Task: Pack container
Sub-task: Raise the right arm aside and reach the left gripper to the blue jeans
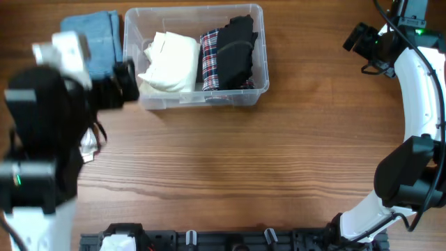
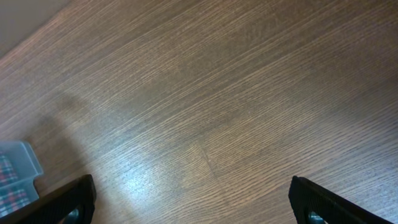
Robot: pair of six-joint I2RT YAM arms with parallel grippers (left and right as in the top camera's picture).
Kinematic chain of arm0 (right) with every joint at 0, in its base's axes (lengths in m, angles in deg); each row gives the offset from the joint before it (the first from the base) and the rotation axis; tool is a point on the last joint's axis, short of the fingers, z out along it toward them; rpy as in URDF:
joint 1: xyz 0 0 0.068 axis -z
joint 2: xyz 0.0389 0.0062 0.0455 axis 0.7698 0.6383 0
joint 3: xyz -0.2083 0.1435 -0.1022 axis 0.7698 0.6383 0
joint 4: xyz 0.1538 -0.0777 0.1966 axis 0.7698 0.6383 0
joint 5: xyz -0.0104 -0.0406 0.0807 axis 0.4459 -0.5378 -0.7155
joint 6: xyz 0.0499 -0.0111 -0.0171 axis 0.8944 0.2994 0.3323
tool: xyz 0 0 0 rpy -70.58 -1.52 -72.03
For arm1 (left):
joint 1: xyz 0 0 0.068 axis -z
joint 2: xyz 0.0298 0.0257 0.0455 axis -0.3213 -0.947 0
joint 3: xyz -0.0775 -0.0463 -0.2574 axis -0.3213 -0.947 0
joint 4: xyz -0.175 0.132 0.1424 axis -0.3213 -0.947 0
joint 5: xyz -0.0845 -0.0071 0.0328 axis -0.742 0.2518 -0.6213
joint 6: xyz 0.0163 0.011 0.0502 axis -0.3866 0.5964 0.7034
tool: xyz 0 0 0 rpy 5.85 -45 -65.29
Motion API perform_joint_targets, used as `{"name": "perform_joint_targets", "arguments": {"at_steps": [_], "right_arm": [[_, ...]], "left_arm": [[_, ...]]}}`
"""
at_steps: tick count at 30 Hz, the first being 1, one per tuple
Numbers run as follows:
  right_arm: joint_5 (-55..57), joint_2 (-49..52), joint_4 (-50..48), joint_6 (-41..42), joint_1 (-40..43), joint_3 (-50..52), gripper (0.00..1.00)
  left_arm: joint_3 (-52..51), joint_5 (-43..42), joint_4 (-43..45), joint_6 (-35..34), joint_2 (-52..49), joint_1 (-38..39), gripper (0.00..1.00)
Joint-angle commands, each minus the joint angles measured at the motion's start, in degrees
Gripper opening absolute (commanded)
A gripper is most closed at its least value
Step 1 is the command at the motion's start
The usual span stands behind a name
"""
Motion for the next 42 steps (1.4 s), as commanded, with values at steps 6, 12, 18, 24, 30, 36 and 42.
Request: {"name": "perform_joint_targets", "arguments": {"at_steps": [6,12,18,24,30,36,42], "right_arm": [[1.2,0.7,0.0,-0.7,0.0,0.2,1.00],[1.2,0.7,0.0,-0.7,0.0,0.2,1.00],[1.2,0.7,0.0,-0.7,0.0,0.2,1.00],[1.2,0.7,0.0,-0.7,0.0,0.2,1.00],[1.2,0.7,0.0,-0.7,0.0,0.2,1.00],[1.2,0.7,0.0,-0.7,0.0,0.2,1.00],[1.2,0.7,0.0,-0.7,0.0,0.2,1.00]], "left_arm": [[5.8,-2.0,7.9,1.4,-20.7,-18.3,1.00],[5.8,-21.9,15.6,1.4,-38.5,-34.3,1.00],[5.8,-32.4,29.7,1.8,-56.3,-37.4,1.00],[5.8,-33.7,38.3,1.8,-65.8,-37.2,1.00],[5.8,-33.9,40.4,1.9,-69.9,-35.0,1.00],[5.8,-33.9,43.0,1.8,-71.5,-31.8,0.92],[5.8,-33.9,43.6,-0.1,-71.3,-30.4,0.04]]}}
